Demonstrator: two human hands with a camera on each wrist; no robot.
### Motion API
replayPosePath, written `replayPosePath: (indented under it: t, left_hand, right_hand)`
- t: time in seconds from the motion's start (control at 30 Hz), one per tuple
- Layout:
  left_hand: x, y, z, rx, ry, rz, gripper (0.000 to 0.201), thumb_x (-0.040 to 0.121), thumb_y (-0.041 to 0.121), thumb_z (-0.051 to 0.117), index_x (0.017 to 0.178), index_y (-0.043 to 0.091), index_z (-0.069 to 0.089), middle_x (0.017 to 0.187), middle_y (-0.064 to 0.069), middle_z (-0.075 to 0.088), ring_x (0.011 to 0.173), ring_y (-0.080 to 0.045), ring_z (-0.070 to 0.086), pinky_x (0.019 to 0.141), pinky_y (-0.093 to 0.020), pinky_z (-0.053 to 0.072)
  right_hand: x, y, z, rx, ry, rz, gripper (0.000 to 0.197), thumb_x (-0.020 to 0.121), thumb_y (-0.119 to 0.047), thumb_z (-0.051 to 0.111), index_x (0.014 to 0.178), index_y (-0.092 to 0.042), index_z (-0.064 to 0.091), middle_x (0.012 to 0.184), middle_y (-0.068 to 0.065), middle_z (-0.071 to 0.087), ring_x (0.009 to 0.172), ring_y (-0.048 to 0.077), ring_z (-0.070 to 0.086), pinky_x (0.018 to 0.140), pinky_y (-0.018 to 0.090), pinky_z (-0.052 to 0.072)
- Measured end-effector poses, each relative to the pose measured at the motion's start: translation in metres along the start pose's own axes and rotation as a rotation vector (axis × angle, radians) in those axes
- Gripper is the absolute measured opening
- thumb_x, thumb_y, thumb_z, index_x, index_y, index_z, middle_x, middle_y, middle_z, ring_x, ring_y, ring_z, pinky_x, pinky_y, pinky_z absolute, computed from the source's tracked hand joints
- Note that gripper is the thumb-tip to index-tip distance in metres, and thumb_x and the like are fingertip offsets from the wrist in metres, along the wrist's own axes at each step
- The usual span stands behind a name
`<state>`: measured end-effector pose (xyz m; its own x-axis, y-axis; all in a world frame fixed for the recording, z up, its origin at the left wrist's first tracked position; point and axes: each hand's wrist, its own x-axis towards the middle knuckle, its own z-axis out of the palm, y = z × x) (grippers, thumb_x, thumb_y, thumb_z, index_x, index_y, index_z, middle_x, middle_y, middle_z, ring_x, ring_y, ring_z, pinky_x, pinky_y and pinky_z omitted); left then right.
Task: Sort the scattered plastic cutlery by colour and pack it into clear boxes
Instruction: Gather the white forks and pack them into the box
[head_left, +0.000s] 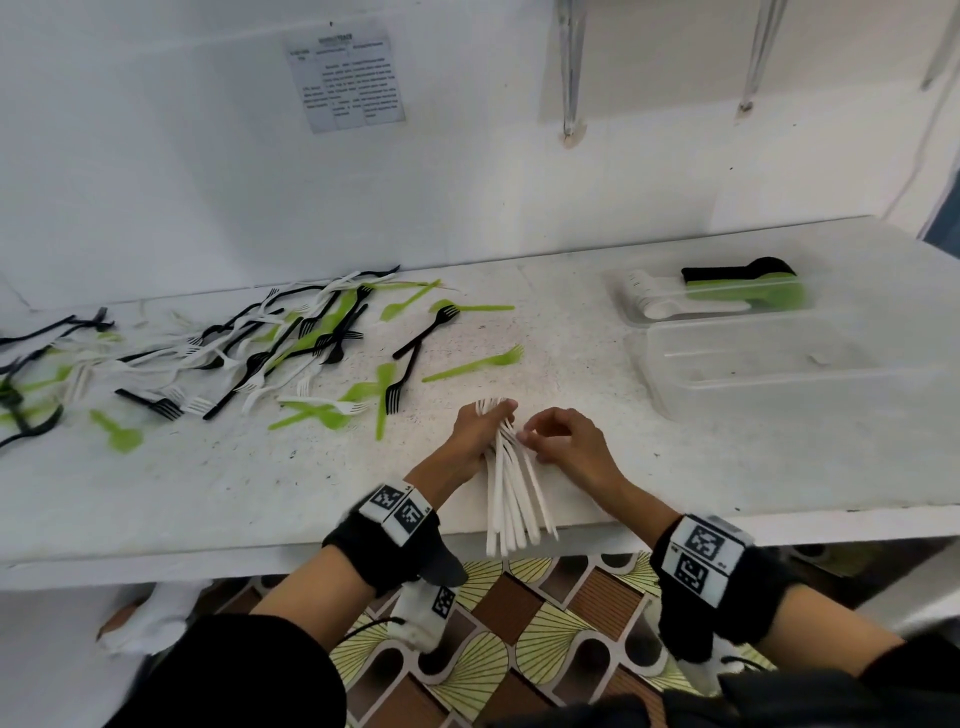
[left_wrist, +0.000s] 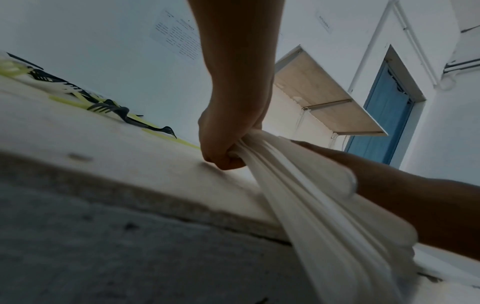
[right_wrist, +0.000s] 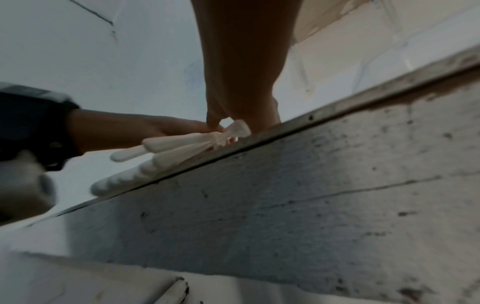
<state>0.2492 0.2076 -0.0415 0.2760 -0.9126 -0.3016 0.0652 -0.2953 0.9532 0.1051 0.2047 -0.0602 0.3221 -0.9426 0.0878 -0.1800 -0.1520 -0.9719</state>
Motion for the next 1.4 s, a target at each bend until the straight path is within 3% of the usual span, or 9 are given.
replayPosePath:
  t: [0.1, 0.23, 0.4, 0.53, 0.67, 0.83, 1.03, 1.2, 1.4]
  left_hand:
    - [0.002, 0.000, 0.001, 0.018, 0.002, -0.010, 0.020, 0.090, 0.011, 0.058, 0.070, 0.009, 0.056, 0.065, -0.004, 0.054, 0.052, -0.011, 0.054, 0.048, -0.018, 0.044]
    - [0.005, 0.001, 0.001, 0.011, 0.026, -0.053, 0.020, 0.090, 0.016, 0.061, 0.071, 0.011, 0.053, 0.065, -0.005, 0.053, 0.058, -0.016, 0.053, 0.051, -0.023, 0.042]
    - [0.007, 0.006, 0.000, -0.001, 0.022, -0.143, 0.017, 0.089, 0.020, 0.063, 0.081, 0.009, 0.052, 0.069, -0.007, 0.054, 0.061, -0.017, 0.054, 0.052, -0.026, 0.044]
    - [0.007, 0.010, -0.002, -0.091, -0.028, -0.168, 0.018, 0.088, 0.016, 0.064, 0.080, 0.004, 0.053, 0.070, -0.010, 0.054, 0.064, -0.019, 0.055, 0.059, -0.030, 0.047]
    - [0.006, 0.010, -0.006, -0.167, -0.032, -0.189, 0.022, 0.086, 0.011, 0.066, 0.067, 0.006, 0.055, 0.062, -0.007, 0.055, 0.059, -0.017, 0.055, 0.051, -0.025, 0.049]
    - [0.009, 0.015, -0.013, -0.228, 0.027, -0.229, 0.026, 0.090, 0.013, 0.057, 0.065, 0.008, 0.050, 0.059, -0.005, 0.049, 0.053, -0.014, 0.050, 0.053, -0.026, 0.044]
    - [0.007, 0.017, -0.020, -0.262, 0.079, -0.162, 0.030, 0.091, 0.019, 0.059, 0.067, 0.005, 0.052, 0.042, -0.002, 0.057, 0.044, -0.015, 0.059, 0.052, -0.032, 0.049]
    - [0.008, 0.015, -0.027, -0.330, 0.127, -0.131, 0.026, 0.090, 0.015, 0.060, 0.069, 0.002, 0.053, 0.043, -0.005, 0.060, 0.041, -0.015, 0.061, 0.056, -0.034, 0.052]
    - [0.004, 0.010, -0.025, -0.314, -0.009, -0.090, 0.019, 0.089, 0.023, 0.060, 0.082, 0.005, 0.059, 0.048, 0.002, 0.058, 0.045, -0.007, 0.058, 0.047, -0.020, 0.049]
  right_hand:
    - [-0.009, -0.004, 0.006, -0.409, 0.066, -0.182, 0.017, 0.079, -0.042, 0.069, 0.084, -0.030, 0.059, 0.088, -0.006, 0.051, 0.081, 0.001, 0.046, 0.065, 0.009, 0.035]
    - [-0.020, -0.015, 0.012, -0.667, 0.085, -0.282, 0.027, 0.080, -0.049, 0.064, 0.089, -0.024, 0.062, 0.088, -0.010, 0.044, 0.086, 0.004, 0.039, 0.059, 0.016, 0.032]
    - [-0.021, -0.035, 0.013, -0.759, -0.020, -0.154, 0.029, 0.080, -0.053, 0.060, 0.085, -0.025, 0.061, 0.078, -0.011, 0.054, 0.073, 0.006, 0.050, 0.055, 0.018, 0.033]
    - [-0.016, -0.048, 0.009, -0.809, -0.102, -0.122, 0.023, 0.080, -0.039, 0.062, 0.091, -0.019, 0.064, 0.088, -0.005, 0.061, 0.078, 0.011, 0.056, 0.059, 0.022, 0.035]
    - [-0.005, -0.062, -0.003, -0.797, -0.161, -0.047, 0.016, 0.077, -0.028, 0.066, 0.088, -0.016, 0.066, 0.090, -0.001, 0.068, 0.083, 0.016, 0.063, 0.066, 0.025, 0.045]
    - [-0.001, -0.061, -0.024, -0.651, -0.285, 0.057, 0.014, 0.079, -0.022, 0.071, 0.090, -0.012, 0.069, 0.075, -0.002, 0.066, 0.064, 0.014, 0.063, 0.061, 0.027, 0.053]
    - [0.004, -0.056, -0.057, -0.541, -0.258, 0.068, 0.008, 0.081, -0.019, 0.071, 0.088, -0.014, 0.070, 0.079, 0.001, 0.065, 0.074, 0.016, 0.061, 0.057, 0.027, 0.053]
    - [0.005, -0.055, -0.076, -0.449, -0.238, 0.093, 0.004, 0.082, -0.020, 0.070, 0.085, -0.021, 0.068, 0.083, 0.001, 0.064, 0.074, 0.007, 0.057, 0.058, 0.022, 0.051]
    - [-0.002, -0.042, -0.060, -0.243, -0.106, 0.141, 0.004, 0.082, -0.019, 0.070, 0.084, -0.019, 0.067, 0.078, 0.003, 0.065, 0.068, 0.009, 0.058, 0.056, 0.021, 0.053]
